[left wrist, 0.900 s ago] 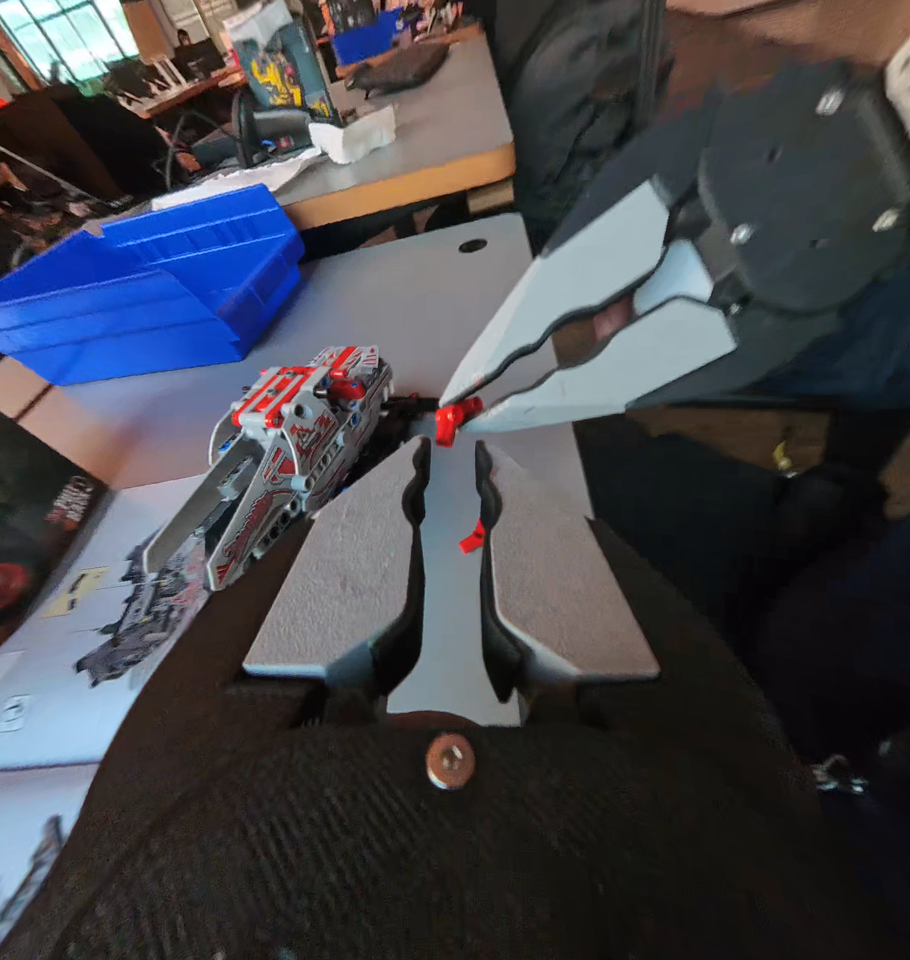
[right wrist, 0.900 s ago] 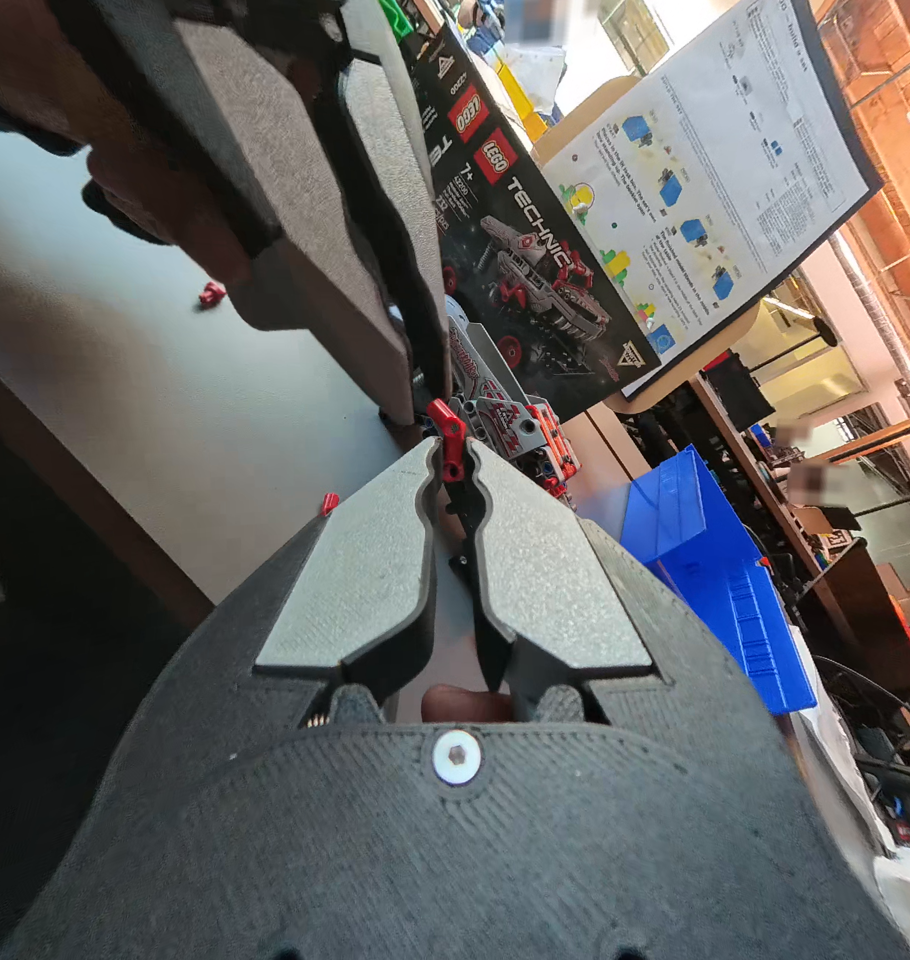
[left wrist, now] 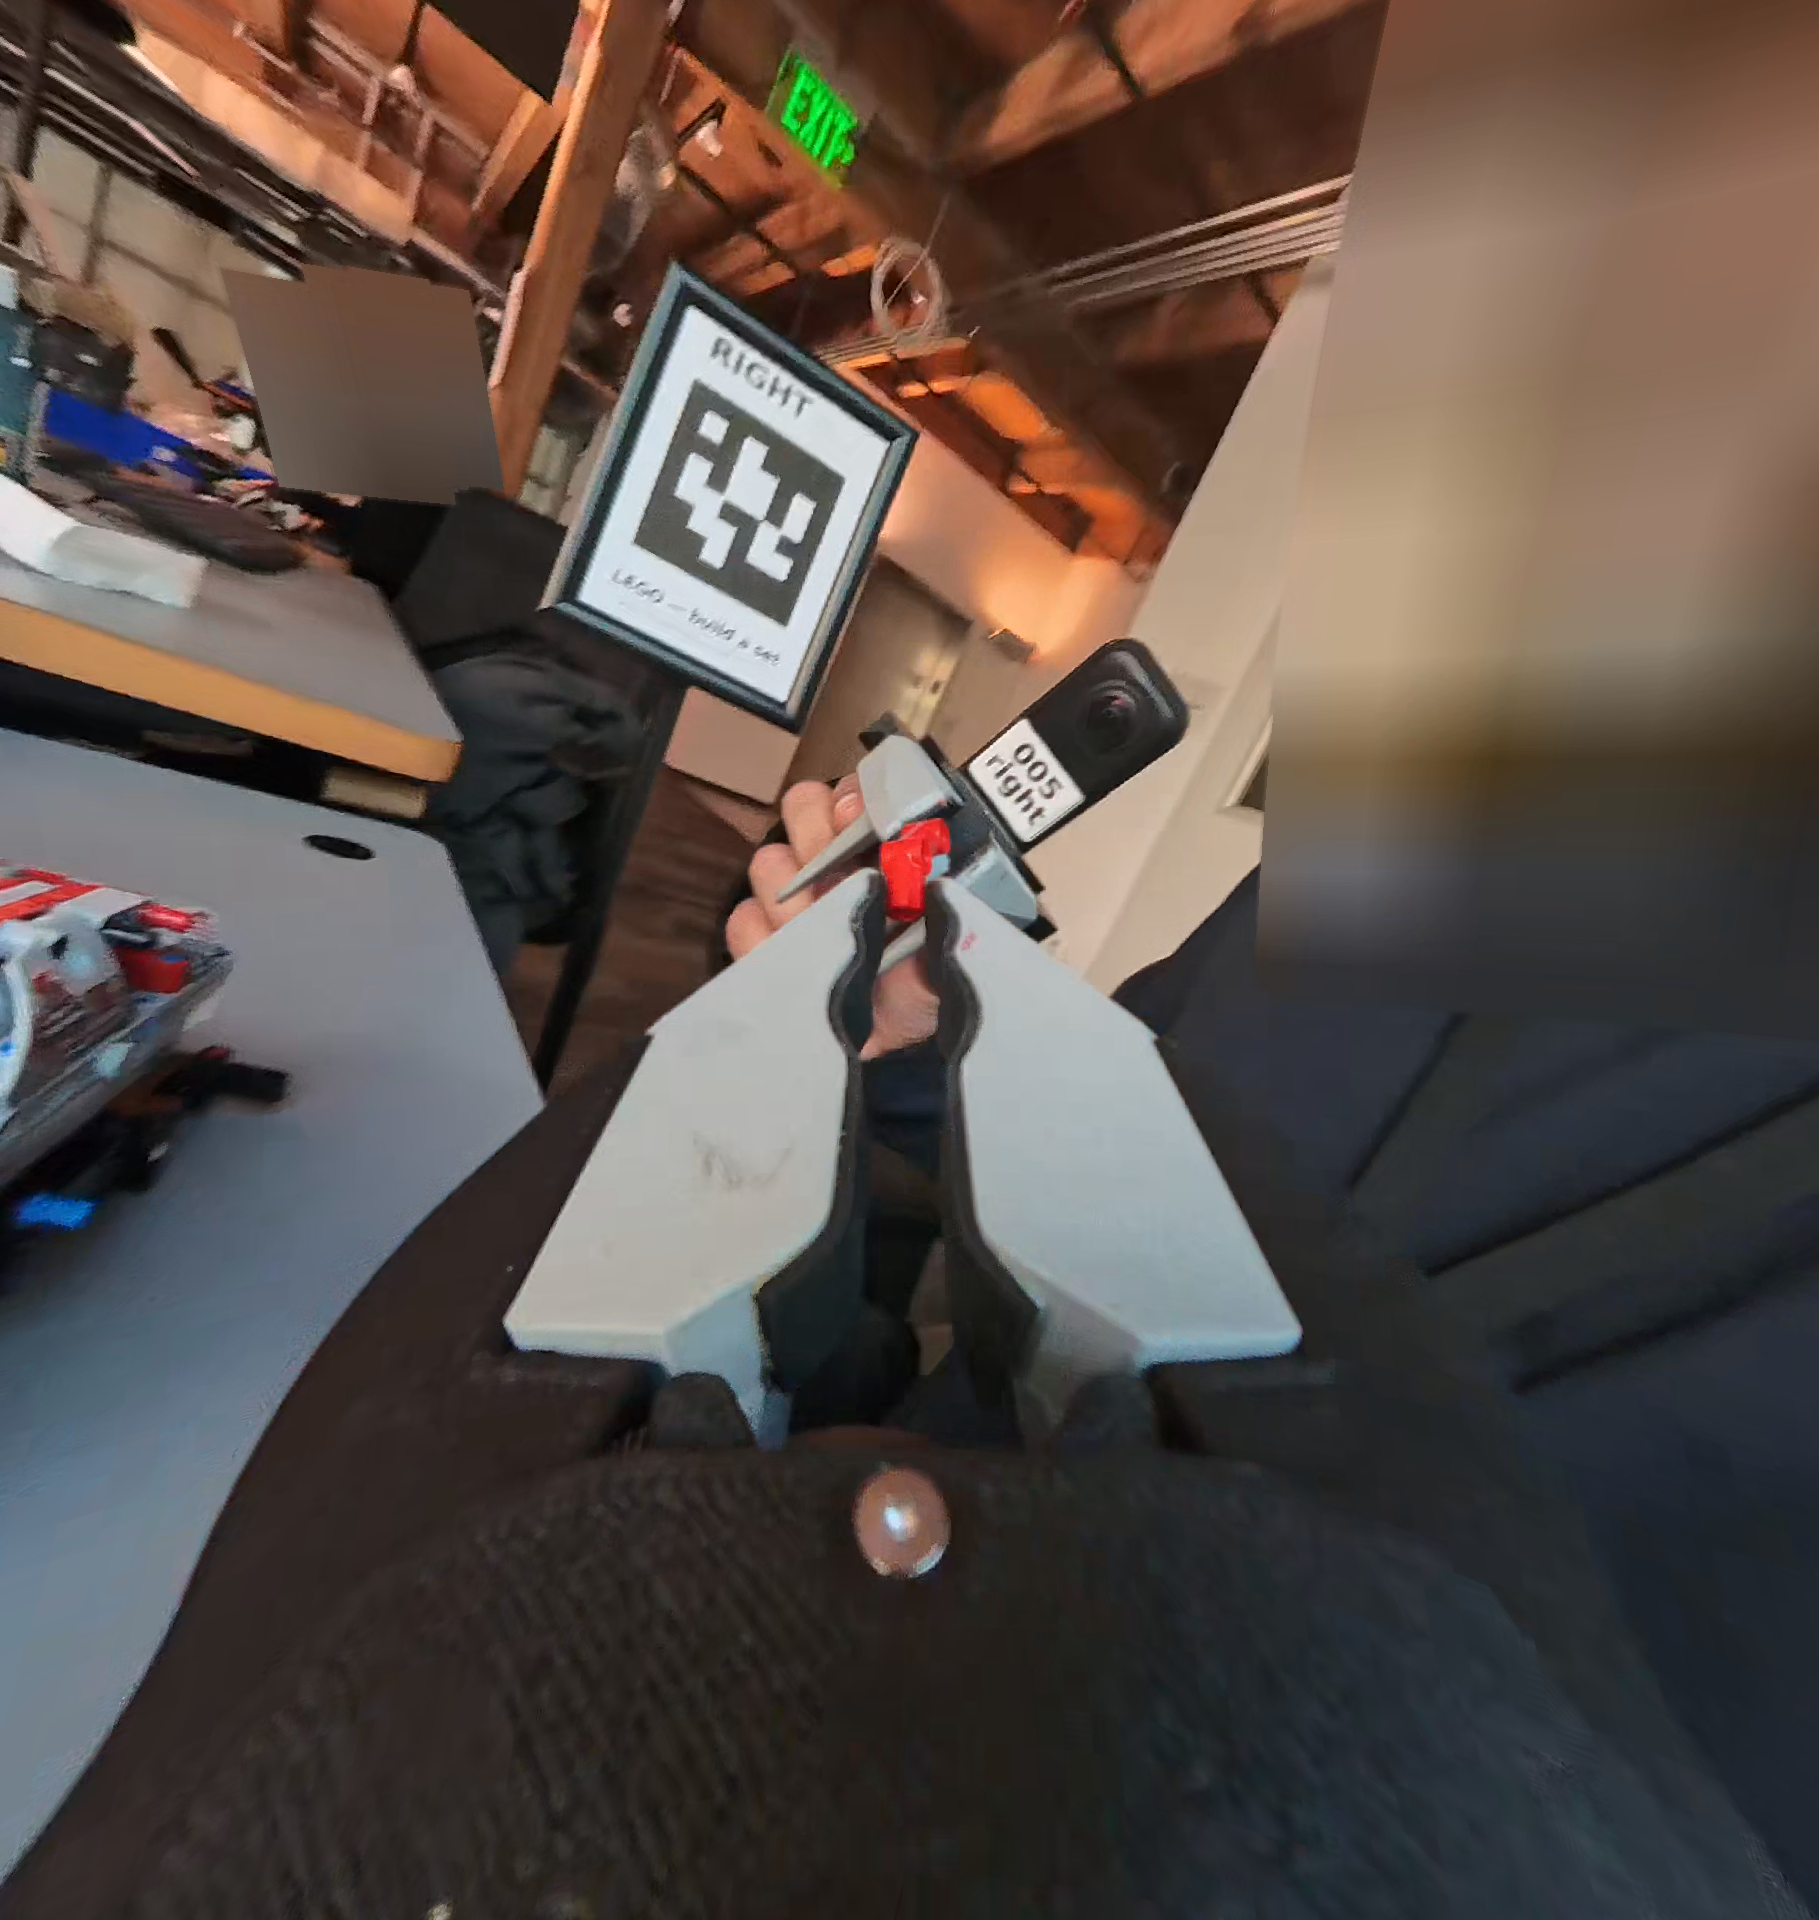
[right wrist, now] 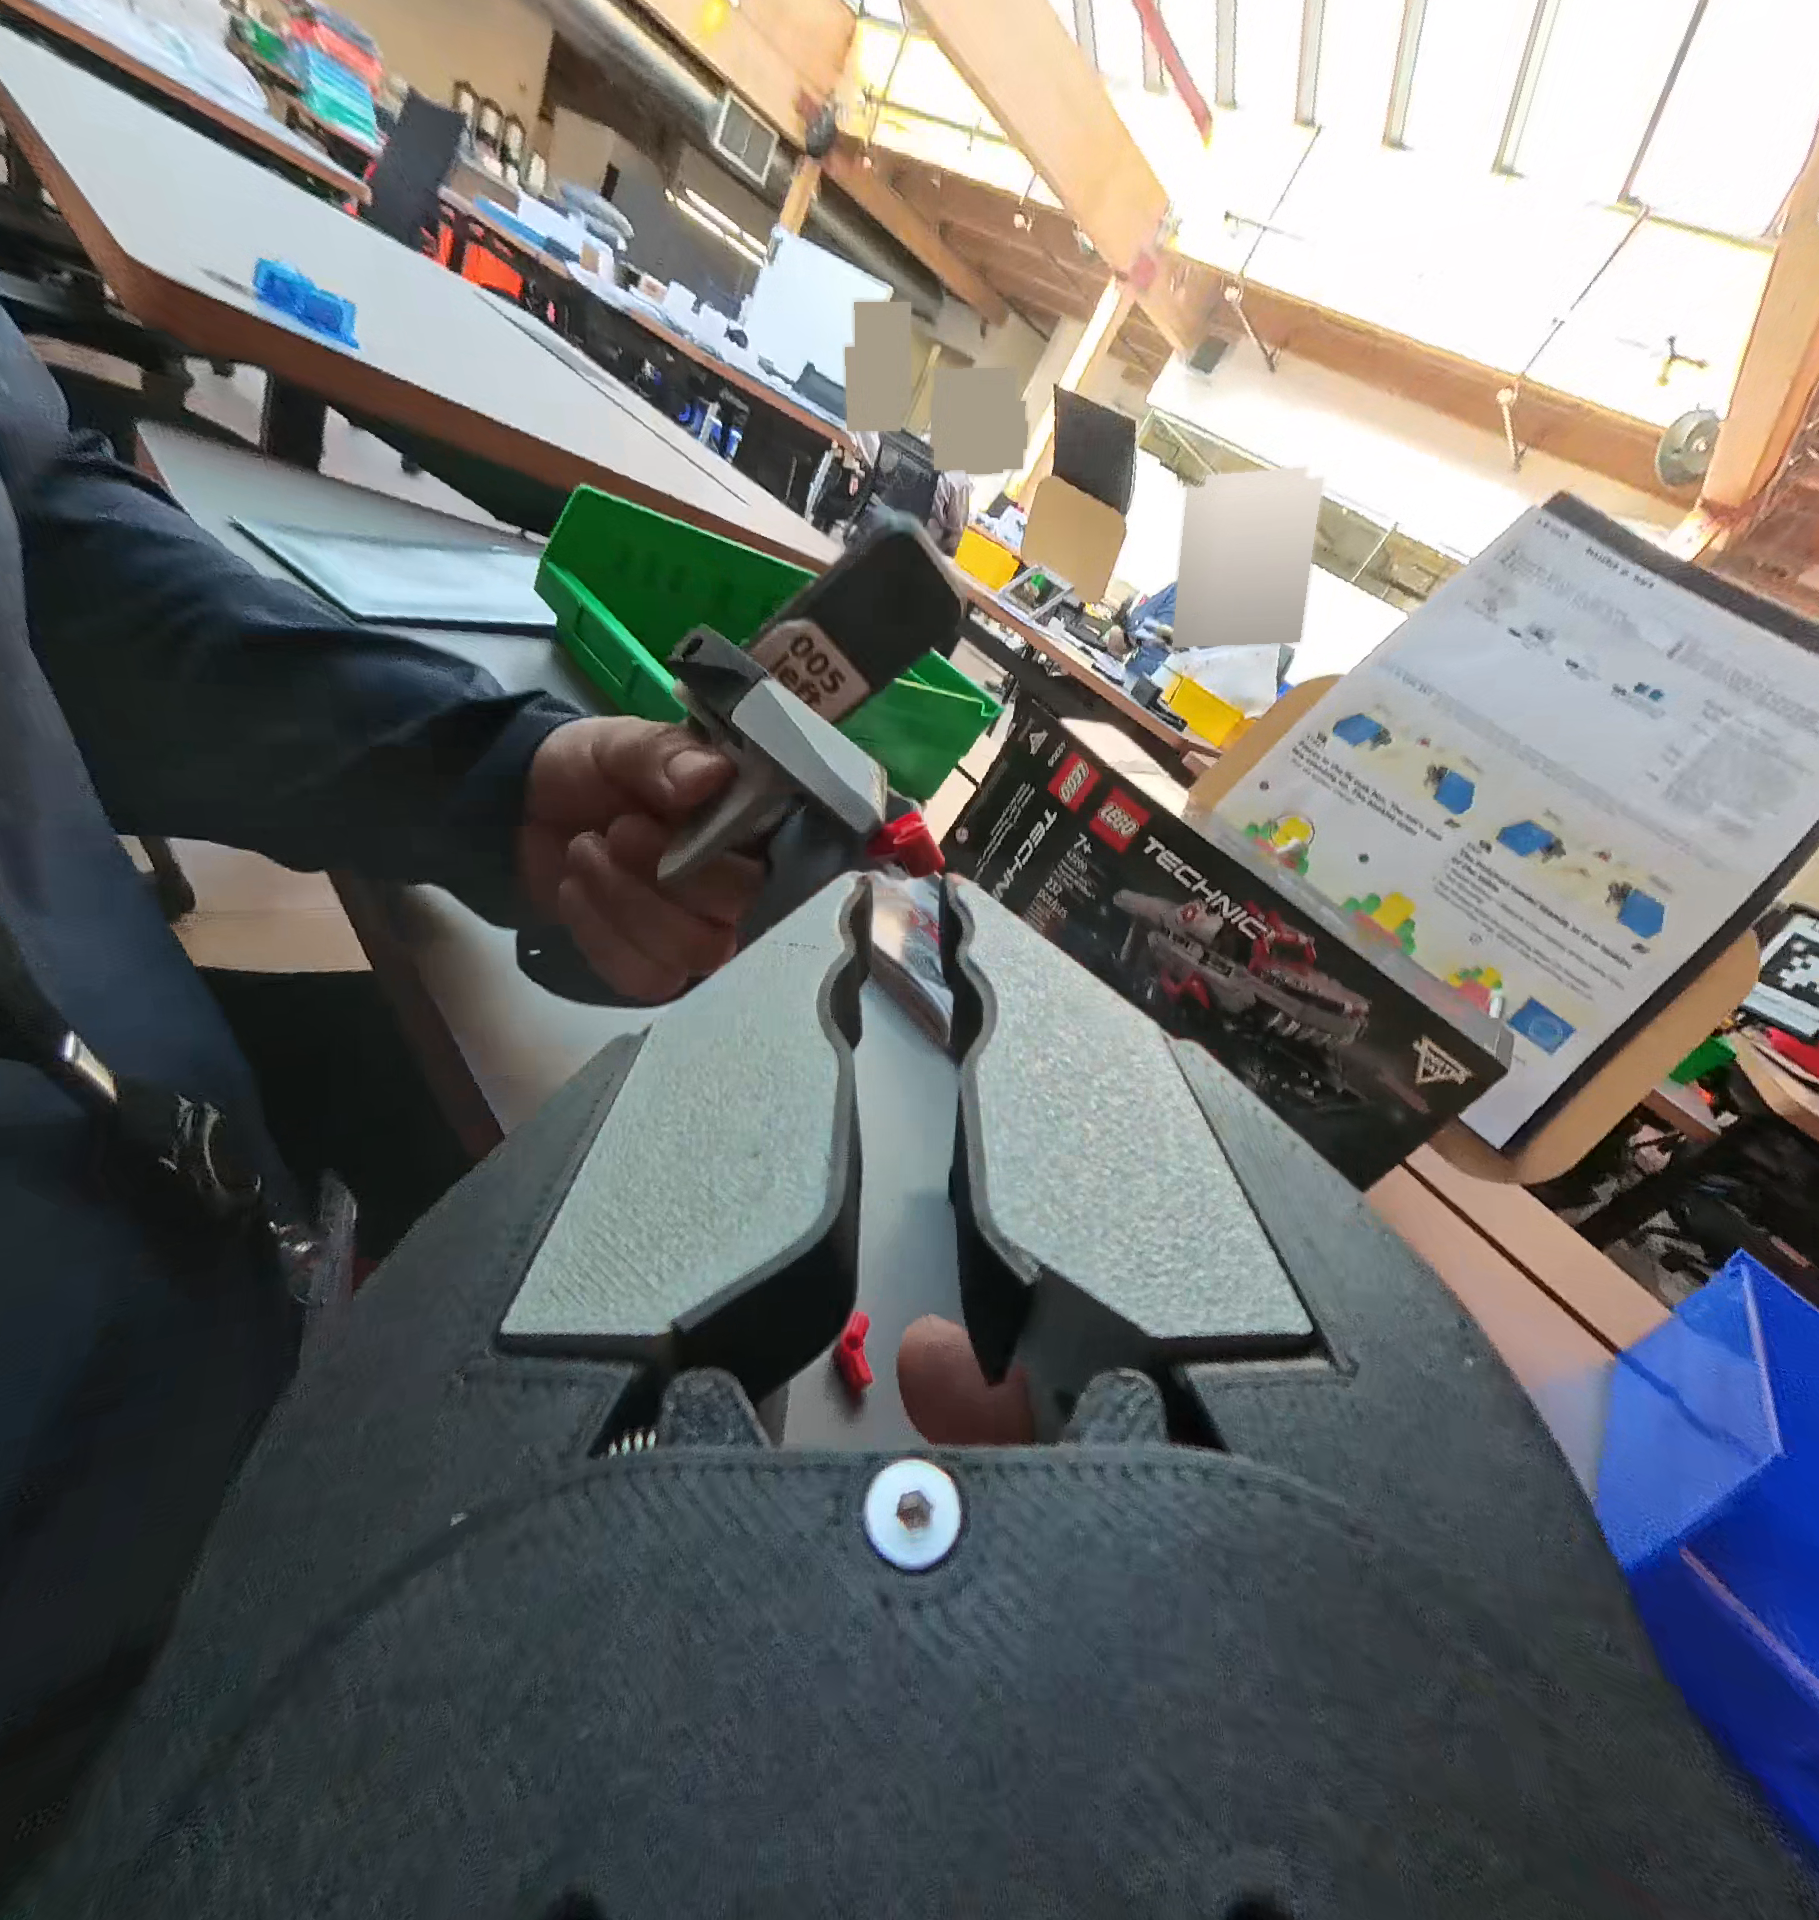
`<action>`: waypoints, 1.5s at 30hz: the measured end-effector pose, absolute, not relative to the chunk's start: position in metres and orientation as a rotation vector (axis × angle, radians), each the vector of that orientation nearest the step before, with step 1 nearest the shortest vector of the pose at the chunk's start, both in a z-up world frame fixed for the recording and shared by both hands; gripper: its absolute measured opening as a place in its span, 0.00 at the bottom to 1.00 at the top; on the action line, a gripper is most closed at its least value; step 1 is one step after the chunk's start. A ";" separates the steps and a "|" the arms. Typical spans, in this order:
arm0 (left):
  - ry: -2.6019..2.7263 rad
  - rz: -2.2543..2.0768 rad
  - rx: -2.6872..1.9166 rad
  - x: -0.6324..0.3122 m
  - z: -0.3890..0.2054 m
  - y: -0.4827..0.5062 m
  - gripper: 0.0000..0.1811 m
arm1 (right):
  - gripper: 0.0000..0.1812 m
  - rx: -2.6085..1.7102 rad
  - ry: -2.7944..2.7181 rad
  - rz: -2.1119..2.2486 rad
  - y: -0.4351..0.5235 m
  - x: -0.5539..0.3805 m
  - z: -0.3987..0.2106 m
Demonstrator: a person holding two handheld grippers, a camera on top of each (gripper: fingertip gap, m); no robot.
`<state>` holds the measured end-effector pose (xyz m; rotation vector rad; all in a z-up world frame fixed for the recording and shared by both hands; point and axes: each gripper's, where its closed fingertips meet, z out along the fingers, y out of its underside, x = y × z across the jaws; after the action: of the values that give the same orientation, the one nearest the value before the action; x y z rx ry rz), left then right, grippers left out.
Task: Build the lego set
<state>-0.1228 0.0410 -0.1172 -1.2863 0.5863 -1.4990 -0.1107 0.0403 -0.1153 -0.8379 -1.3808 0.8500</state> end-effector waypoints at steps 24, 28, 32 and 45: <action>0.416 -1.855 -1.345 -0.122 -0.140 0.047 0.02 | 0.02 -0.840 -1.503 0.762 0.042 -0.128 -0.125; 0.412 -1.747 -1.442 -0.125 -0.152 0.056 0.06 | 0.02 -0.882 -1.524 0.738 0.048 -0.131 -0.133; 0.533 -1.360 -1.634 -0.132 -0.179 0.065 0.16 | 0.03 -0.951 -1.545 0.727 0.056 -0.134 -0.140; 0.734 -0.731 -1.653 -0.135 -0.172 0.070 0.03 | 0.03 -1.056 -1.655 0.606 0.058 -0.153 -0.156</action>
<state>-0.1349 0.0699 -0.1722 -1.6525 0.7336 -0.7309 -0.1529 0.0585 -0.1559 -1.0564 -1.6553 0.6064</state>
